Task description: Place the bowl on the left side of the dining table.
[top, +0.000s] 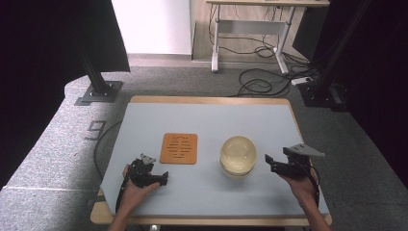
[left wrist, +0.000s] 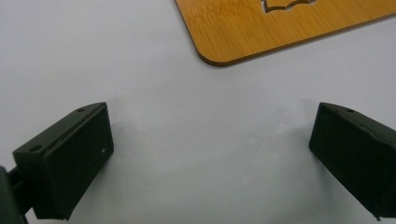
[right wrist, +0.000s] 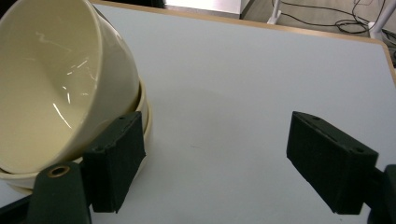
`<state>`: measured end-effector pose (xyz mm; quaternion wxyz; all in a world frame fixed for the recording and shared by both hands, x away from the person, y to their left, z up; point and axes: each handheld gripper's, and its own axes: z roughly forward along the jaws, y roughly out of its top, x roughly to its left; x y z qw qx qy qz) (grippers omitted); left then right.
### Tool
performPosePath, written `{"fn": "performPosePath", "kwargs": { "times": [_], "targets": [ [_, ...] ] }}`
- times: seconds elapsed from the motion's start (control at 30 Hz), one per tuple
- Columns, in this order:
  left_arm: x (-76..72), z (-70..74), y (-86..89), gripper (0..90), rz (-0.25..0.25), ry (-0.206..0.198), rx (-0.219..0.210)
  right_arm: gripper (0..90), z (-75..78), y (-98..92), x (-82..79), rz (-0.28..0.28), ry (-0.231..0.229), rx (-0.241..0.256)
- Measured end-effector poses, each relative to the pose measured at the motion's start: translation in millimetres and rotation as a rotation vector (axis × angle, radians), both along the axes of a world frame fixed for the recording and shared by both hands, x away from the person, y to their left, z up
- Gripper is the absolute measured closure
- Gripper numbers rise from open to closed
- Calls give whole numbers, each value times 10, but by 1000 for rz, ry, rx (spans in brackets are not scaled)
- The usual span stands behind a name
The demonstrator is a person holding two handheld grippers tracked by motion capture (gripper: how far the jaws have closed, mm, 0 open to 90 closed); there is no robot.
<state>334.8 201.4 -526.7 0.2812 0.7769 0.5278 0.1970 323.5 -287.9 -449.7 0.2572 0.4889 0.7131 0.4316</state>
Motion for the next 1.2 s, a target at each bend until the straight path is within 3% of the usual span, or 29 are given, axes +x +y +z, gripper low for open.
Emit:
{"fn": "performPosePath", "kwargs": {
  "times": [0.67,0.77,1.2],
  "targets": [
    [-8,-4,1,0,1,-4,1,193,172,156,21,85,-38,6],
    [-9,-5,1,0,2,-5,2,196,196,176,32,110,-35,40],
    [-17,-9,0,0,6,-9,1,211,263,247,89,124,-49,46]
  ]
}}
